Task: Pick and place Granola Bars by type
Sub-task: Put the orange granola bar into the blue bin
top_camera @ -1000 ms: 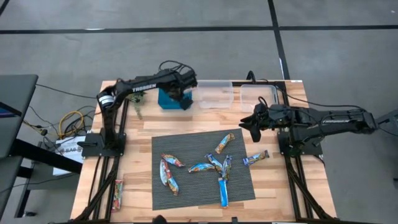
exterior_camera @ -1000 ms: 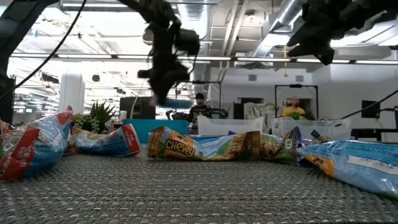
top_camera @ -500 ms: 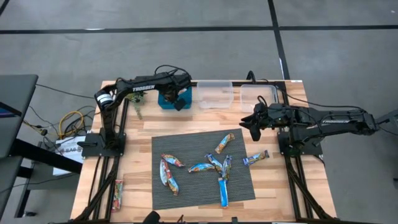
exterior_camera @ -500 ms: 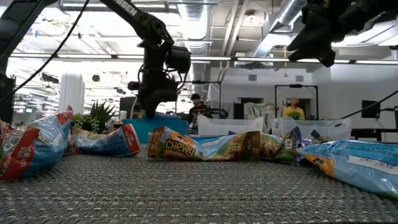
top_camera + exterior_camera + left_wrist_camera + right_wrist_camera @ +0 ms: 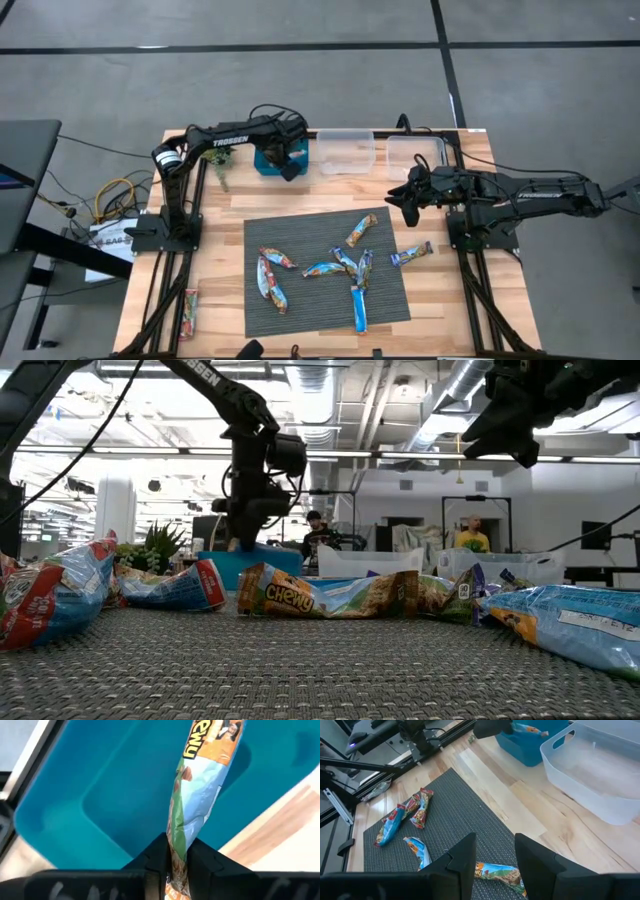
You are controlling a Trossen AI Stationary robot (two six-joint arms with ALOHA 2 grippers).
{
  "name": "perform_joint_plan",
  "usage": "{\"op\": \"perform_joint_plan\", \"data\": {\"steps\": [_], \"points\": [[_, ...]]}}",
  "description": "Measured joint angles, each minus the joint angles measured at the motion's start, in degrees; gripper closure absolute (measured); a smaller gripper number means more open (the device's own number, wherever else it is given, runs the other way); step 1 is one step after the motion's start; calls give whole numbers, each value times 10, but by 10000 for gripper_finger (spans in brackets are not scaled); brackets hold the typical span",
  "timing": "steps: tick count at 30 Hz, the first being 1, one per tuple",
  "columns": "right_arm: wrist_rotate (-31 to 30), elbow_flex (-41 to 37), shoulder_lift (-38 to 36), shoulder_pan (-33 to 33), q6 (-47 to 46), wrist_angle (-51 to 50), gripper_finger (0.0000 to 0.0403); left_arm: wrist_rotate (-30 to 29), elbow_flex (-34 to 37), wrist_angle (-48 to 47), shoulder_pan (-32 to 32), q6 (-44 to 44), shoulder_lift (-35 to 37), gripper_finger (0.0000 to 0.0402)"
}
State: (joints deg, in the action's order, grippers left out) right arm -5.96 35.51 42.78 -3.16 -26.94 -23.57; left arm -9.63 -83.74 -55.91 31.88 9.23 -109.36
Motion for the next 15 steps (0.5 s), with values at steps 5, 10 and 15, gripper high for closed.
{"op": "perform_joint_plan", "data": {"steps": [5, 10, 15], "points": [[0, 0, 0, 0, 0, 0, 277, 7, 0, 5, 0, 0, 0, 310], [0, 0, 0, 0, 0, 0, 277, -16, 0, 4, 0, 11, 0, 249], [25, 0, 0, 0, 10, 0, 277, 18, 0, 1, -2, 39, 0, 225]]}}
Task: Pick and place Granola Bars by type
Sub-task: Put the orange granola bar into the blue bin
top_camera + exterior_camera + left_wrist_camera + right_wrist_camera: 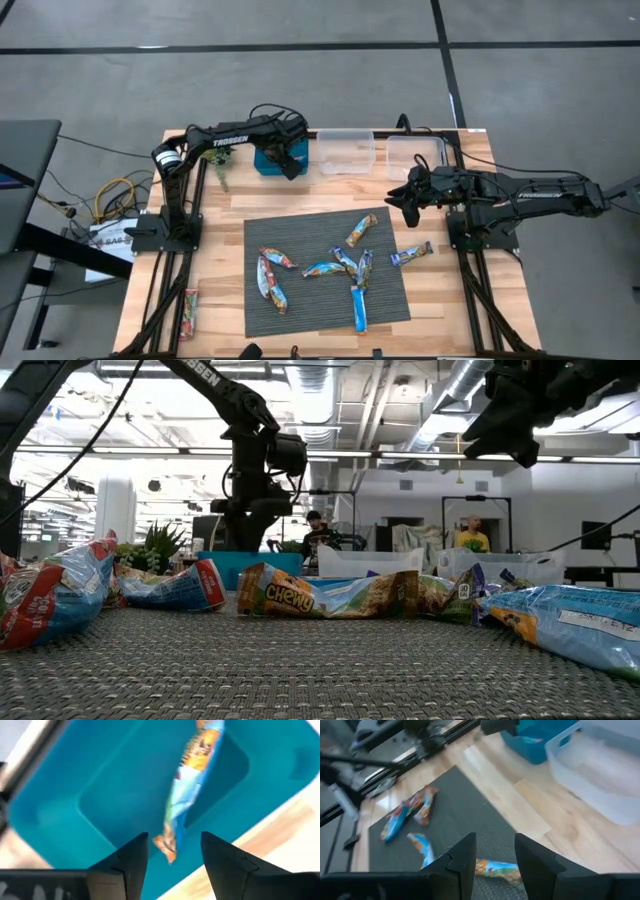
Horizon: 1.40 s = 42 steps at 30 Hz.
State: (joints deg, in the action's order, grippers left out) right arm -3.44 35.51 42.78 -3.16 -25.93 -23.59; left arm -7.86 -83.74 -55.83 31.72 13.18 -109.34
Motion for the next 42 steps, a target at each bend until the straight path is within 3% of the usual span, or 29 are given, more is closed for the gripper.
{"op": "perform_joint_plan", "data": {"steps": [3, 7, 12, 18, 22, 32, 42], "points": [[33, 0, 5, 5, 28, 0, 277, 36, 0, 0, -19, -2, 12, 231], [35, 15, 48, 26, 74, -45, 277, 66, 0, 16, -58, -20, 51, 252], [20, 55, 132, 48, 144, -113, 277, 51, 0, 93, -102, -39, 136, 276], [-10, 73, 221, 65, 229, -99, 277, 51, 0, 134, -138, -16, 241, 289], [-15, 73, 282, 65, 287, -80, 277, 14, 0, 155, -169, 11, 288, 289], [-14, 108, 419, 65, 403, -40, 277, -46, 32, 211, -253, 24, 304, 289], [-14, 166, 530, 65, 447, -60, 277, -49, 72, 235, -269, 58, 304, 290]]}}
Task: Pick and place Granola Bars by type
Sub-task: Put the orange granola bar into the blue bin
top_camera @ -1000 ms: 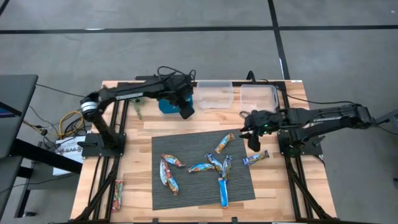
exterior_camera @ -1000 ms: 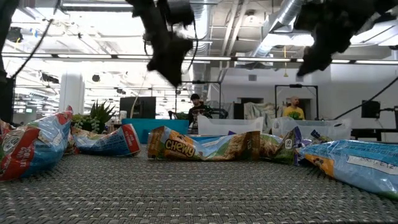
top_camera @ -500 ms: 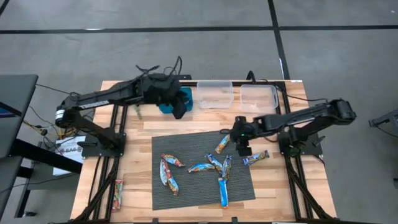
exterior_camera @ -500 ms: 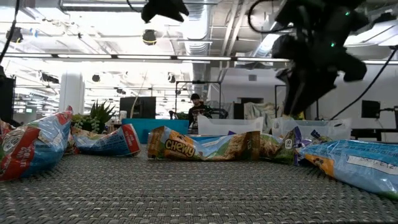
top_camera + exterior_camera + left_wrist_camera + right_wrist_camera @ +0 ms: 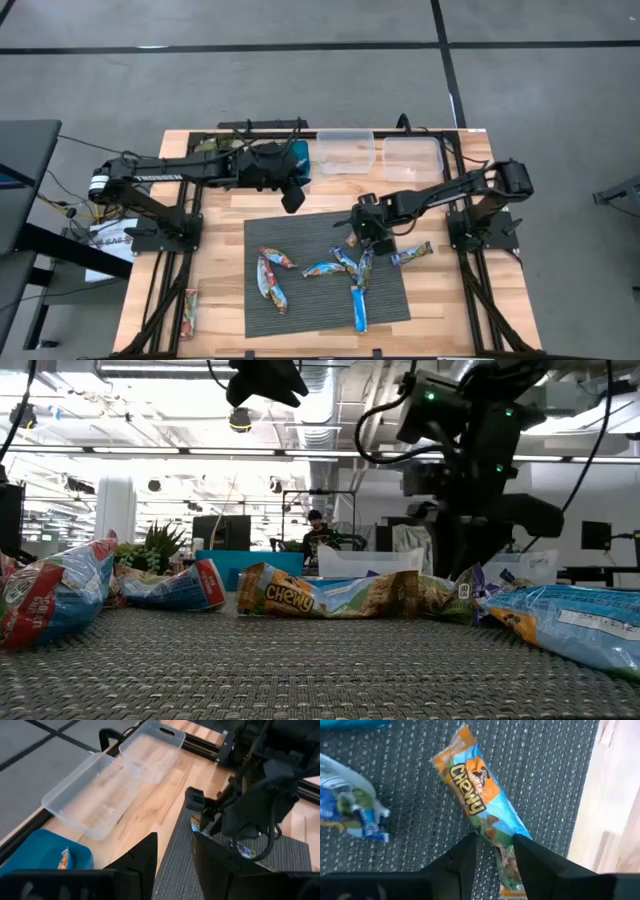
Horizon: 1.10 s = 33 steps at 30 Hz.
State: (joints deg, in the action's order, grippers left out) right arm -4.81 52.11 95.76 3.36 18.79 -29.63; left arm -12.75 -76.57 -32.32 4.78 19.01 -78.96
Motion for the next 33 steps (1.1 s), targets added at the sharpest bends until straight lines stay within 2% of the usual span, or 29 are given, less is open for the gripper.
{"op": "perform_joint_plan", "data": {"steps": [6, 13, 16, 22, 26, 30, 33], "points": [[-19, 29, 30, -6, 14, 2, 291, -7, 0, 0, 0, 2, 0, 290], [-9, 32, 24, -17, 1, -4, 389, -7, 0, 0, 0, 6, 0, 290], [1, 32, 12, -22, -23, -7, 386, -7, 0, -2, 0, 6, 0, 290], [80, 46, -57, -60, -146, 11, 398, -24, 0, 0, 0, 13, 0, 290], [127, 71, -115, -106, -261, 63, 392, -46, 0, 7, 0, 27, 0, 290], [175, 91, -163, -158, -352, 149, 399, -51, 0, 51, 0, 28, 0, 290], [185, 108, -183, -191, -387, 185, 397, -51, 0, 97, 0, 11, 0, 290]]}}
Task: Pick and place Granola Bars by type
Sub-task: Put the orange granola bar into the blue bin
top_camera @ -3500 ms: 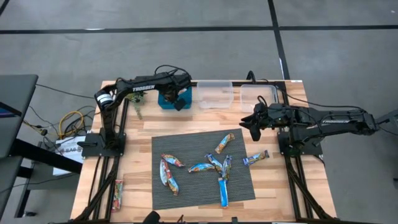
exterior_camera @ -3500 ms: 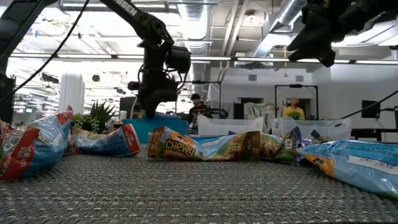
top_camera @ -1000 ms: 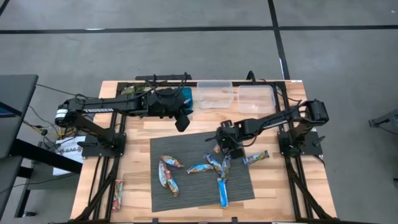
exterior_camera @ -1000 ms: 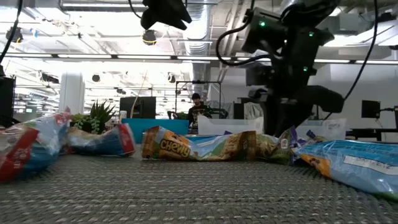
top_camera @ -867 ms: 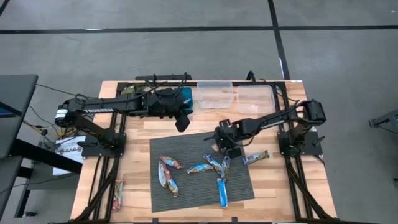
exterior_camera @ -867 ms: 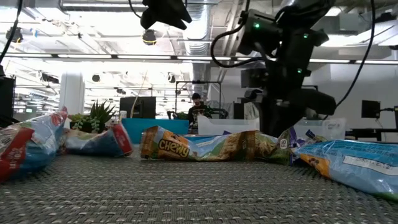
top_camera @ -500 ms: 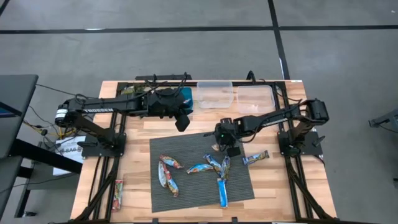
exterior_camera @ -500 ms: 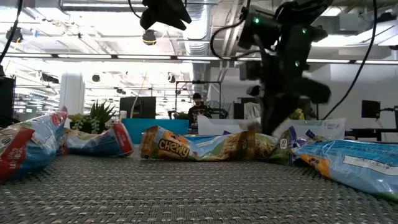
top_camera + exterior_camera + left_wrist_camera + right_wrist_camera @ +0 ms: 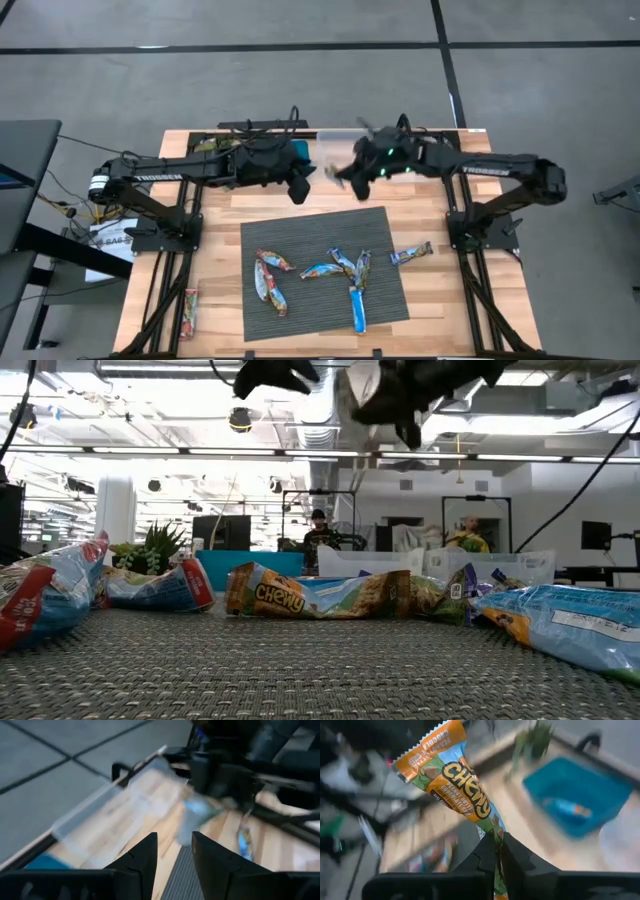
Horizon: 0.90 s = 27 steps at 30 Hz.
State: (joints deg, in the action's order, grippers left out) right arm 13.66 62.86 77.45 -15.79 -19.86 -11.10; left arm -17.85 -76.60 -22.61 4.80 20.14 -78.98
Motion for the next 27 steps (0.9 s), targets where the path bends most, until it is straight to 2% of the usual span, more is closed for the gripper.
{"op": "perform_joint_plan", "data": {"steps": [6, 18, 21, 27], "points": [[45, 43, 0, -36, -3, 5, 398, 0, 0, 77, 6, -8, 0, 290], [55, 92, 7, -36, -3, 9, 401, 0, 0, 72, 34, 12, 0, 286], [58, 93, 7, -36, -3, 9, 401, 3, 0, 71, 43, 32, 0, 264], [58, 93, 7, -37, -3, 9, 400, 14, 0, 75, 52, 60, 0, 185]]}}
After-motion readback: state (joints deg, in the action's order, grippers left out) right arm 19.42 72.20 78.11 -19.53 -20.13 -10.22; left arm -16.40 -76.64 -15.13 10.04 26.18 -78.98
